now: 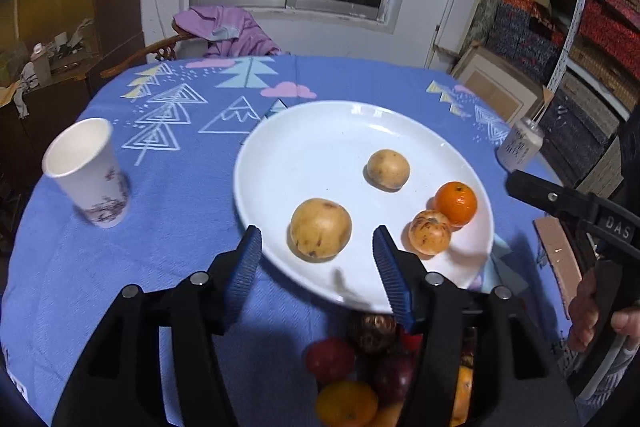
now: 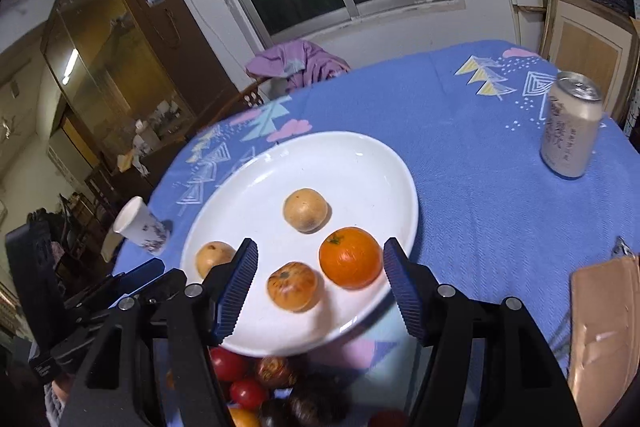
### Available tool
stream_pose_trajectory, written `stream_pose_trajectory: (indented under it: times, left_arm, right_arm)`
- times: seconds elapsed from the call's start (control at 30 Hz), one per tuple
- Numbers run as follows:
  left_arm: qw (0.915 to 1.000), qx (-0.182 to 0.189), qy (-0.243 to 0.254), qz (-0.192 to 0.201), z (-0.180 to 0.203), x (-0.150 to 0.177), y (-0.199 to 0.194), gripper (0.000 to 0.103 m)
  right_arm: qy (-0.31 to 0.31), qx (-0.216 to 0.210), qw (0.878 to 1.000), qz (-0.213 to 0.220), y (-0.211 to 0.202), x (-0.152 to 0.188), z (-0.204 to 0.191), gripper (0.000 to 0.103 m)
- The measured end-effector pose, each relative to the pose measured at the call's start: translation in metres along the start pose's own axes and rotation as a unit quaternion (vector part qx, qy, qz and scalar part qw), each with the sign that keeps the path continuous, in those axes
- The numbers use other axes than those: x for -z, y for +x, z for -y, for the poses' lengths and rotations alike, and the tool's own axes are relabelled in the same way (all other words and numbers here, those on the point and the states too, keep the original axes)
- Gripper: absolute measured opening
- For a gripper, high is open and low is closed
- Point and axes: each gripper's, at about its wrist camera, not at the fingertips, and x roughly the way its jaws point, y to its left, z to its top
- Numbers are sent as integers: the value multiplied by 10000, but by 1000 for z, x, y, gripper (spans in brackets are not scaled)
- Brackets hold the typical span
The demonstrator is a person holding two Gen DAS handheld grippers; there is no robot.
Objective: Organize fruits
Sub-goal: 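Carry both held fruits onto the white plate and open both grippers, then grasp an orange round fruit with the left gripper while the right moves to a cherry tomato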
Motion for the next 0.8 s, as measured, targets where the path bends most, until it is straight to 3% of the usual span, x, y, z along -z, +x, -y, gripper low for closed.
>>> stream_pose_trajectory:
  times: [0.1, 0.2, 0.3, 0.4, 0.6, 0.8]
  left_arm:
    - [9997, -136, -80, 183, -9, 19, -29, 66]
    - [9996, -269, -56, 117, -14, 49, -46, 68]
    - [9995, -293, 13, -68, -10, 78, -51, 68]
    - [9990, -340, 251, -120, 2, 97, -52, 68]
    - [9968, -458, 658, -51, 23, 105, -46, 74]
    - [9958, -644, 651, -24, 18, 99, -37, 81]
  right_arm:
    - [-7, -115, 9998, 186, -33, 23, 5, 69]
    - [75, -123, 9993, 345, -59, 53, 19, 73]
    - [578, -87, 9976, 357, -74, 83, 43, 83]
    - [1155, -314, 9925, 256, -79, 100, 63, 84]
    - [1107, -178, 9934, 251, -77, 105, 61, 84]
    - [948, -158, 9953, 131, -70, 105, 54, 84]
